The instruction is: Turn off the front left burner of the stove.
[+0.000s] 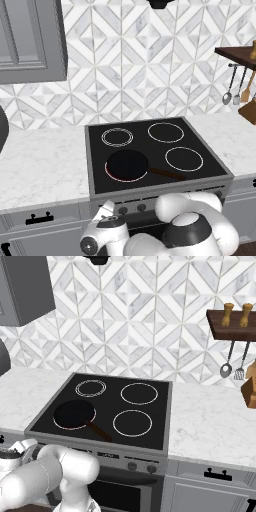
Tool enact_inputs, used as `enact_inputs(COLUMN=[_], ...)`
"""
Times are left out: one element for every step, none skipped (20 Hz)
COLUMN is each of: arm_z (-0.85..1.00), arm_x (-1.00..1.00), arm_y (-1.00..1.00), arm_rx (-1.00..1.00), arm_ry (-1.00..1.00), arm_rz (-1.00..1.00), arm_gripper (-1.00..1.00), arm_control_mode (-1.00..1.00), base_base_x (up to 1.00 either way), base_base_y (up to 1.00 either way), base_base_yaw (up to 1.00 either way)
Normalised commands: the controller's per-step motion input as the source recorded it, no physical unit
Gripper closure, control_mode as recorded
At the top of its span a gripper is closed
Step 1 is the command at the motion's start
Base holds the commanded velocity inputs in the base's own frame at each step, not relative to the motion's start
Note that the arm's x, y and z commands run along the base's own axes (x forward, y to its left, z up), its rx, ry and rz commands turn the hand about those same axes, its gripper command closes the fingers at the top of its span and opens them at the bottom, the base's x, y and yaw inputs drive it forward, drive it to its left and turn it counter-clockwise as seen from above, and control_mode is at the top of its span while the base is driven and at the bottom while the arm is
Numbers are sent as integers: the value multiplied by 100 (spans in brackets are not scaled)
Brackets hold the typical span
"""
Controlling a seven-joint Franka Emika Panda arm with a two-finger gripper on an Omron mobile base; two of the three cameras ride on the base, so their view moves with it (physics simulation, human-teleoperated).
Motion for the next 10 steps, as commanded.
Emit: enact_inputs(arm_z=[-14,-9,-4,0,0,0,0,0,-2,-2], arm_x=[19,21,23,24,26,26,26,21,16,9], arm_y=[0,0,0,0,0,5,5,3,0,0], arm_rx=[0,0,0,0,0,0,0,0,0,0], arm_ry=[-6,-7,-8,-9,-8,-7,-5,-4,-3,-4], arm_rz=[-2,-2,-3,-3,-3,-3,-3,-3,-2,-1], arm_gripper=[-100,-100,-100,-100,-100,-100,-100,-100,-100,-100], arm_control_mode=[-100,-100,-100,-100,-100,-100,-100,-100,-100,-100], base_base_x=[0,0,0,0,0,0,0,0,0,0], base_base_y=[0,0,0,0,0,0,0,0,0,0], base_base_yaw=[0,0,0,0,0,0,0,0,0,0])
